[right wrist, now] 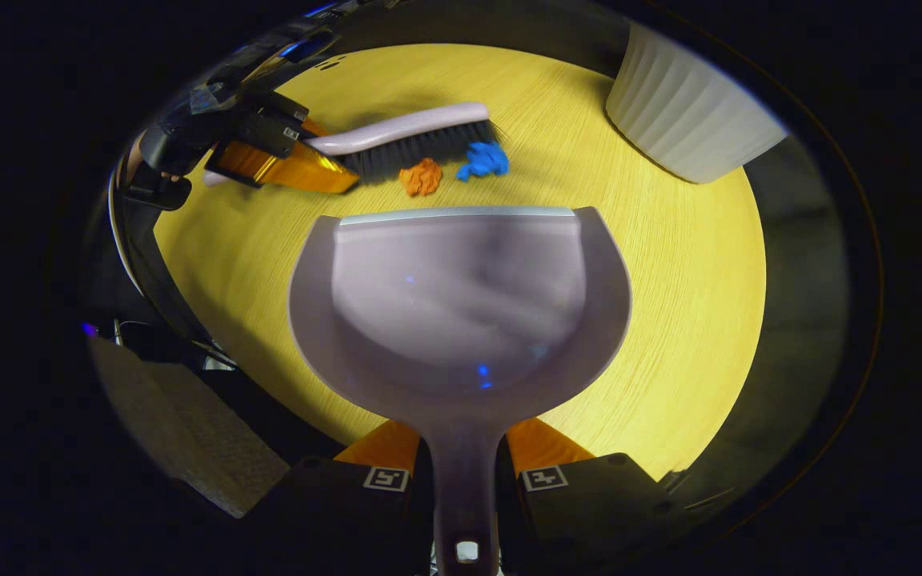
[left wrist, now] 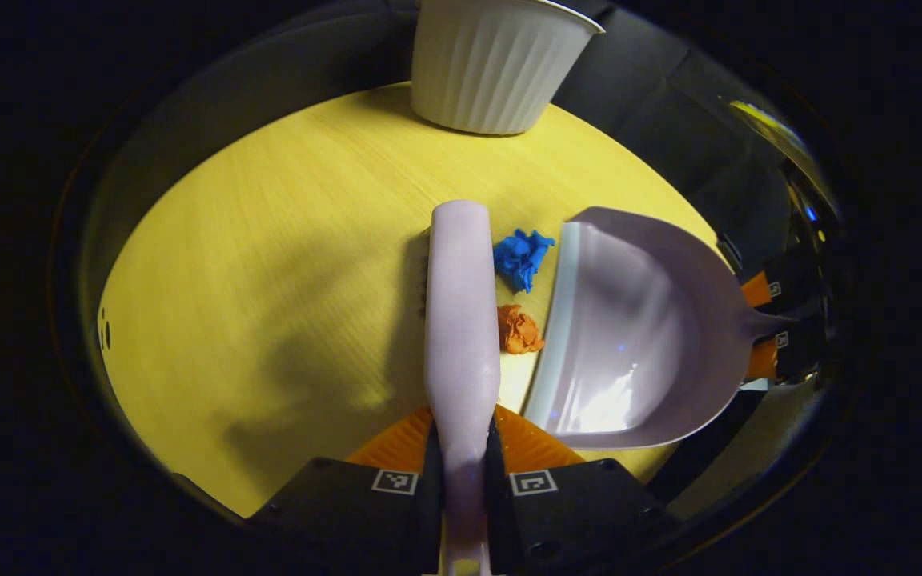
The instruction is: Pick up the small broom and dustpan from the desktop, sweep the trash into the dustpan with the broom, and then empty the trash into the garbage bin.
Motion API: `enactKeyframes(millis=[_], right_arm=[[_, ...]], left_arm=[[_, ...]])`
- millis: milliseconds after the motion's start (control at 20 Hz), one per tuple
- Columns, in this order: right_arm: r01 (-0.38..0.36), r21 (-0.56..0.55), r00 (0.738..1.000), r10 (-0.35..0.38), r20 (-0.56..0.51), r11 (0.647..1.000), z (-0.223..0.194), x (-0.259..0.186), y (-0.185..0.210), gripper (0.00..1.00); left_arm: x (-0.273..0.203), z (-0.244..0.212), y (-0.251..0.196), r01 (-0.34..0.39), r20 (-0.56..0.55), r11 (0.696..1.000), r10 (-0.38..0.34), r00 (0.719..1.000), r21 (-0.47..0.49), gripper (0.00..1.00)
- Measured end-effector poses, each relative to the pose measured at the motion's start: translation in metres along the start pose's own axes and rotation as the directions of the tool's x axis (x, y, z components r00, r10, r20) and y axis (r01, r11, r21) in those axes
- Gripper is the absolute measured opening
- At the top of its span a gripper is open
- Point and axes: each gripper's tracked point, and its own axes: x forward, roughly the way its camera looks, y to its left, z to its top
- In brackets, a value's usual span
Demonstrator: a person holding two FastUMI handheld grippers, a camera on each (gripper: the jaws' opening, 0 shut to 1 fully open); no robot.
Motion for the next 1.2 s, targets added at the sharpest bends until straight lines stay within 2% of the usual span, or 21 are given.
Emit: enactKeyframes(millis=[200, 250, 350, 400, 450, 500, 700, 900, 950, 1000, 1100, 1150, 1200], right_arm=[[0.017, -0.038, 1.0, -0.016, 0.019, 0.999, 0.007, 0.001, -0.001, 0.36], [0.014, -0.03, 1.0, -0.013, 0.027, 0.999, 0.011, 0.005, 0.001, 0.4], [0.018, -0.022, 0.999, -0.017, 0.052, 1.0, 0.022, 0.016, 0.006, 0.4], [0.024, -0.015, 0.998, -0.023, 0.063, 1.0, 0.02, 0.021, 0.005, 0.36], [0.028, -0.005, 0.997, -0.028, 0.076, 1.0, 0.019, 0.025, 0.005, 0.32], [0.027, 0.01, 0.995, -0.028, 0.091, 1.0, 0.018, 0.029, 0.004, 0.4], [0.032, 0.077, 0.99, -0.043, 0.137, 0.997, 0.011, 0.046, 0.007, 0.36], [0.029, 0.18, 0.99, -0.053, 0.132, 0.983, 0.012, 0.04, 0.02, 0.36], [0.031, 0.204, 0.99, -0.058, 0.128, 0.979, 0.012, 0.036, 0.02, 0.4], [0.037, 0.223, 0.99, -0.067, 0.127, 0.974, 0.013, 0.031, 0.021, 0.36], [0.049, 0.249, 0.986, -0.087, 0.144, 0.967, 0.017, 0.019, 0.025, 0.4], [0.058, 0.259, 0.982, -0.101, 0.157, 0.964, 0.021, 0.013, 0.023, 0.36], [0.07, 0.271, 0.978, -0.12, 0.171, 0.96, 0.025, 0.008, 0.02, 0.36]], left_arm=[[-0.007, -0.007, -0.027, 0.142, -0.054, 0.99, -0.142, 0.988, 0.001, 0.27], [-0.012, -0.007, -0.033, 0.169, -0.063, 0.986, -0.17, 0.983, -0.009, 0.25], [-0.018, -0.004, -0.037, 0.182, -0.053, 0.983, -0.183, 0.982, -0.024, 0.28], [-0.021, 0.0, -0.037, 0.177, -0.036, 0.984, -0.178, 0.983, -0.034, 0.27], [-0.026, 0.004, -0.035, 0.165, -0.02, 0.985, -0.166, 0.986, -0.047, 0.27], [-0.032, 0.007, -0.033, 0.15, -0.005, 0.987, -0.151, 0.989, -0.061, 0.27], [-0.075, 0.013, -0.019, 0.077, 0.085, 0.993, -0.069, 0.994, -0.093, 0.27], [-0.106, -0.005, 0.036, -0.064, 0.161, 0.99, 0.084, 0.983, -0.124, 0.27], [-0.115, -0.01, 0.05, -0.101, 0.166, 0.985, 0.124, 0.978, -0.137, 0.28], [-0.121, -0.016, 0.061, -0.128, 0.167, 0.98, 0.154, 0.974, -0.154, 0.27], [-0.129, -0.031, 0.068, -0.145, 0.168, 0.971, 0.178, 0.97, -0.191, 0.28], [-0.131, -0.038, 0.073, -0.148, 0.165, 0.968, 0.183, 0.969, -0.204, 0.27], [-0.128, -0.043, 0.08, -0.15, 0.161, 0.965, 0.187, 0.969, -0.215, 0.27]])
